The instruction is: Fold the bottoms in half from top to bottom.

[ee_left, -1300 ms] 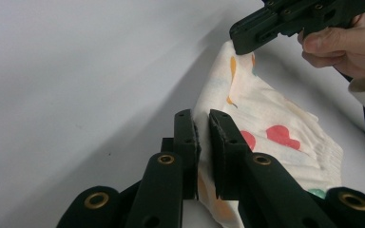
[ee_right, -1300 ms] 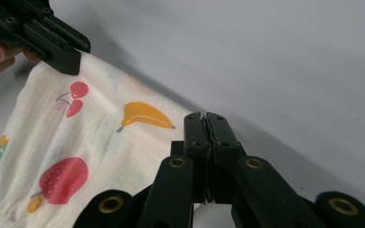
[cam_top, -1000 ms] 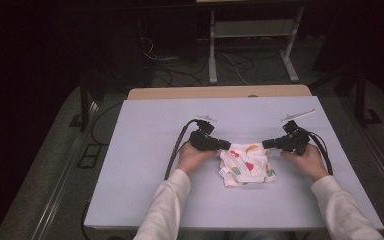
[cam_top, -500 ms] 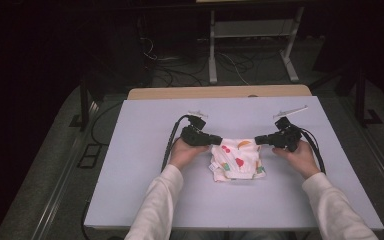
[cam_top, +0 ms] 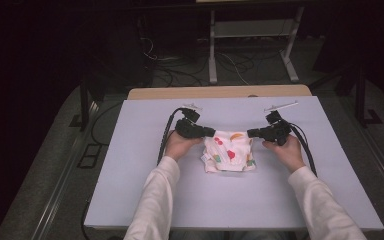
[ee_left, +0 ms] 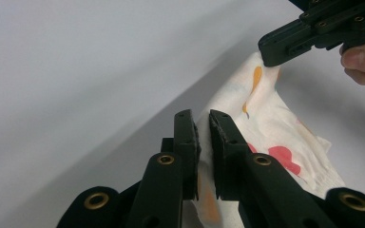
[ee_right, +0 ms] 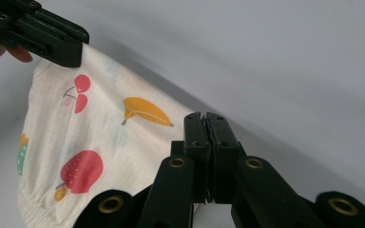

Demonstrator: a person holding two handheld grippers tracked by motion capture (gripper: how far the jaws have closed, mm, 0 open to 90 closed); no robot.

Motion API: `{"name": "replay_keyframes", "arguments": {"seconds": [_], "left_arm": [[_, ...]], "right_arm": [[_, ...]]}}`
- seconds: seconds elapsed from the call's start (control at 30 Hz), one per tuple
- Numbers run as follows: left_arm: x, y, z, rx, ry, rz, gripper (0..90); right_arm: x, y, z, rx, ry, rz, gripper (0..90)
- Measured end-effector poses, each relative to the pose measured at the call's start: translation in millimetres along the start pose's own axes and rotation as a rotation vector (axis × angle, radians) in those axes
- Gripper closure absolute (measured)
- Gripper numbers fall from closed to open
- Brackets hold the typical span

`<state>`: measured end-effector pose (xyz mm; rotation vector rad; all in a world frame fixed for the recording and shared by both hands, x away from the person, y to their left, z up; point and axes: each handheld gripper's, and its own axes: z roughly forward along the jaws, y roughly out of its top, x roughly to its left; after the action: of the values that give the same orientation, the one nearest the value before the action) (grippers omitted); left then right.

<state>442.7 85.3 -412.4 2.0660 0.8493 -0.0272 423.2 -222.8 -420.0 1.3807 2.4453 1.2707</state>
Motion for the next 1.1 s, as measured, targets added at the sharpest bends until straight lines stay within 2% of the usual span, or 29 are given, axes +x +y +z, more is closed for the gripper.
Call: {"name": "replay_keyframes", "arguments": {"seconds": [0.17,0.43,0.53,0.7,0.87,1.1], "left_arm": [[6.3,-1.6,-0.2,-0.017,0.019,-0.021,80.8],[16.1,-0.8,2.0,-0.034,0.025,-0.004,80.9],[19.7,-0.6,4.0,-0.038,0.035,-0.01,80.9],[28.4,0.5,5.0,-0.059,0.029,-0.011,80.9],[32.8,-1.2,9.1,-0.07,0.032,-0.011,80.9],[37.9,-3.5,13.1,-0.075,0.045,-0.012,80.8]], "right_arm": [[4.8,8.0,3.1,0.002,-0.022,-0.02,86.7],[7.3,13.9,10.5,0.01,-0.061,-0.032,86.7],[6.3,14.7,13.4,0.003,-0.065,-0.021,86.7],[-2.8,14.2,17.6,-0.045,-0.024,0.048,86.7],[-5.0,14.0,21.8,-0.069,-0.042,0.047,86.7],[-5.9,15.9,28.3,-0.07,-0.066,0.042,86.7]]}}
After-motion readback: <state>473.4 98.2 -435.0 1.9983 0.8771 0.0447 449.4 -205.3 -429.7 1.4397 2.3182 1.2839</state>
